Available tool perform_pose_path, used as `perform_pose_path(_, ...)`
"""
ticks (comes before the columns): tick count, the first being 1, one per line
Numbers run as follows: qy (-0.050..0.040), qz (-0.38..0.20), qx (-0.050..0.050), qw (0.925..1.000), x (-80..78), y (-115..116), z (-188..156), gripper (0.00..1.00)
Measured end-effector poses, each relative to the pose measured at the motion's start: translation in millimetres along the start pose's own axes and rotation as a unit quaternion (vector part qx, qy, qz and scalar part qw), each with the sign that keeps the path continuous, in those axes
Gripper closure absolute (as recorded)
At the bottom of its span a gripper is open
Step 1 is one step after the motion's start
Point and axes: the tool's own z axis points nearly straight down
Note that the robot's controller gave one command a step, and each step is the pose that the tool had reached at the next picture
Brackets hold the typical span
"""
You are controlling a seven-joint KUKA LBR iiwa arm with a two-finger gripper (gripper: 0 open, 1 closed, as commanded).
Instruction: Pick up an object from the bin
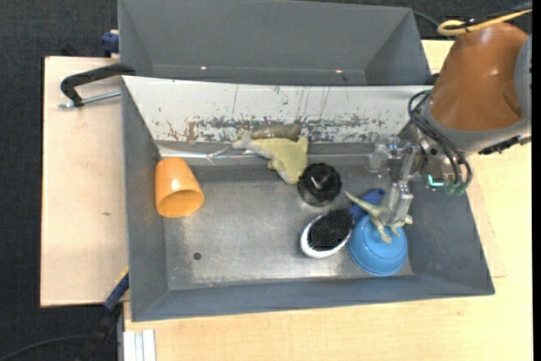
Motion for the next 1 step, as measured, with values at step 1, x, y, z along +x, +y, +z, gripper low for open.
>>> perform_pose_path(1, 0.0, -0.133, -0.001, 0.9911, 32.9, 51.5, 72.5, 0.0)
